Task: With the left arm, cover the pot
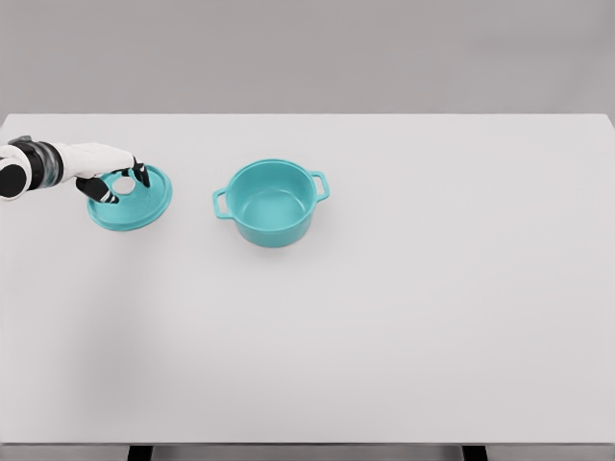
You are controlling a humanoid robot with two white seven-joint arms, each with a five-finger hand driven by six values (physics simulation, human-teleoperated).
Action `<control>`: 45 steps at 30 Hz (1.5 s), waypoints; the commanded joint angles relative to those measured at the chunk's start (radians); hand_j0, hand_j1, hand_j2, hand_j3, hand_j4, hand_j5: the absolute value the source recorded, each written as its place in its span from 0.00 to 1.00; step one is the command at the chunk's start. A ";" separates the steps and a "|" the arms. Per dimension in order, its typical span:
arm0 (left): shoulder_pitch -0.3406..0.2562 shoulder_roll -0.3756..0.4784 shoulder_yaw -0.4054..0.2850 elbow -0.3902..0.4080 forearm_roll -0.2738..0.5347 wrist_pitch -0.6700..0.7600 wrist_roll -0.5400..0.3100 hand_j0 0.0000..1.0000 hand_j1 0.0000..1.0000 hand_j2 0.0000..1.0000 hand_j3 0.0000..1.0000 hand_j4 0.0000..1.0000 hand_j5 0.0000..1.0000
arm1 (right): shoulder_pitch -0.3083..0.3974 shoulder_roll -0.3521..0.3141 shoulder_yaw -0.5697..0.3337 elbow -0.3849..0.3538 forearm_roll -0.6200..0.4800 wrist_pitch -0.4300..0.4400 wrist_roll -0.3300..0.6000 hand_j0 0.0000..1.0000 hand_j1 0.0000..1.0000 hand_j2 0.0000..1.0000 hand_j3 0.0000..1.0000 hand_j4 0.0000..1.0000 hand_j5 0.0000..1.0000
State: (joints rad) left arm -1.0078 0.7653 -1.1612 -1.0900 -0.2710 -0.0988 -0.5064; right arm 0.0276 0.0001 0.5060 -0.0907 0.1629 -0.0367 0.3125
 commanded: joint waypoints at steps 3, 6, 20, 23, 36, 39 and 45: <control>0.000 0.002 -0.002 -0.010 0.006 -0.001 -0.003 0.57 0.57 0.57 0.57 0.57 0.57 | 0.000 0.000 0.000 0.000 0.000 0.000 0.000 1.00 1.00 1.00 1.00 1.00 1.00; 0.000 0.002 -0.002 -0.011 0.006 -0.001 -0.001 0.54 0.54 0.54 0.54 0.54 0.54 | 0.000 0.000 0.000 0.000 0.000 0.000 0.000 1.00 1.00 1.00 1.00 1.00 1.00; -0.014 0.006 0.000 -0.016 0.009 -0.074 -0.014 0.42 0.42 0.42 0.42 0.42 0.42 | 0.000 0.000 0.000 0.000 0.000 0.000 0.000 1.00 1.00 1.00 1.00 1.00 1.00; -0.023 0.040 0.000 -0.065 0.010 -0.114 -0.027 0.42 0.42 0.42 0.42 0.42 0.42 | 0.000 0.000 0.000 0.000 0.000 0.000 0.000 1.00 1.00 1.00 1.00 1.00 1.00; -0.124 0.035 0.003 -0.156 0.136 -0.213 -0.104 0.43 0.43 0.43 0.43 0.43 0.43 | 0.000 0.000 0.000 0.000 0.000 0.000 0.000 1.00 1.00 1.00 1.00 1.00 1.00; -0.147 0.029 0.006 -0.174 0.144 -0.208 -0.104 0.43 0.43 0.43 0.43 0.43 0.43 | 0.000 0.000 0.000 -0.001 0.000 0.000 0.000 1.00 1.00 1.00 1.00 1.00 1.00; -0.187 -0.038 0.006 -0.182 0.171 -0.205 -0.104 0.44 0.44 0.44 0.44 0.44 0.44 | 0.000 0.000 0.000 0.000 0.000 0.000 0.000 1.00 1.00 1.00 1.00 1.00 1.00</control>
State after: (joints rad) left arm -1.1965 0.7462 -1.1567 -1.2662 -0.1170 -0.3051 -0.6105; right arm 0.0276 0.0001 0.5060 -0.0907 0.1629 -0.0367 0.3123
